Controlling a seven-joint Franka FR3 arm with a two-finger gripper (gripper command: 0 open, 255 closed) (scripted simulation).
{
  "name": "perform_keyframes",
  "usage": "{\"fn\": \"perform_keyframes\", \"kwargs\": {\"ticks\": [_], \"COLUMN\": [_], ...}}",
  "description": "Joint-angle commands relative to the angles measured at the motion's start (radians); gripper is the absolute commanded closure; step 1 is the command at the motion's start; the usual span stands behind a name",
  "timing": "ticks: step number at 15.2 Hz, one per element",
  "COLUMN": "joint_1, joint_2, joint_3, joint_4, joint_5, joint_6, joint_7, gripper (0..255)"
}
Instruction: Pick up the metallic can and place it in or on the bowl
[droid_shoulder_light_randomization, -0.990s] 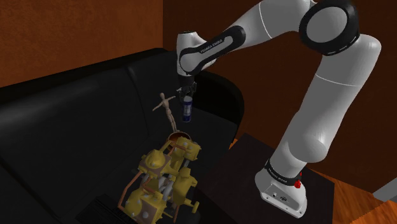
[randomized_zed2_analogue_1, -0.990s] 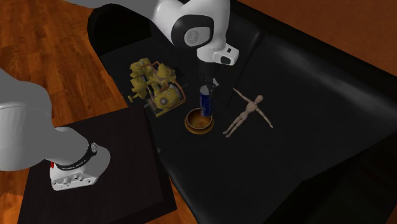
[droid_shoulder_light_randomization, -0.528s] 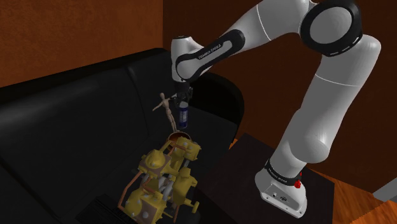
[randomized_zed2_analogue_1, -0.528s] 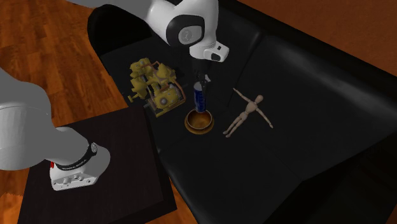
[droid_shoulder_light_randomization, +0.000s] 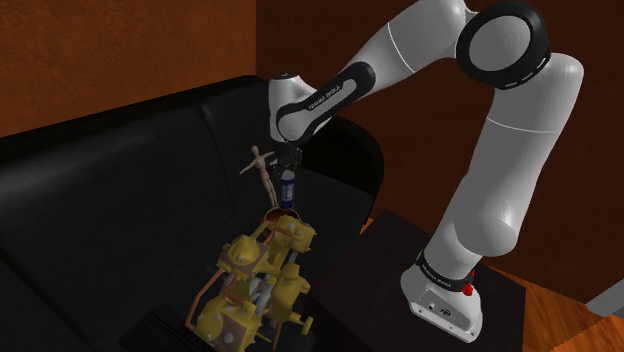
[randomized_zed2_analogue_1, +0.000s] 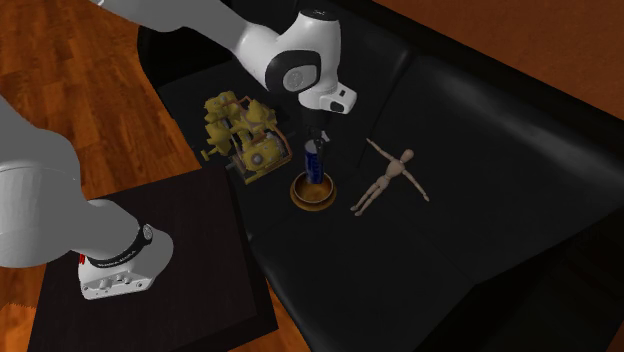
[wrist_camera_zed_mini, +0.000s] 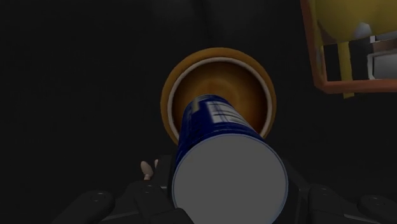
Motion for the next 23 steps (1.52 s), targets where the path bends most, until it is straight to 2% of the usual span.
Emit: {"fn": "perform_keyframes", "kwargs": {"ticks": [1, 10, 18, 19, 23], "joint_1": [0.001, 0.001, 0.001, 0.001, 0.001], "joint_2": [0.021, 0.116, 0.116, 0.116, 0.117], "joint_3": [0.0, -0.004, -0.004, -0.004, -0.004], "joint_4": [-0.002, -0.019, -0.019, -0.019, -0.019], "joint_5": [-0.002, -0.015, -0.015, -0.015, -0.015], "joint_6": [0.023, 0.136, 0.136, 0.136, 0.136], "joint_7": [0.004, 0.019, 0.019, 0.019, 0.018], "gripper": [255, 255, 255, 0, 0]}}
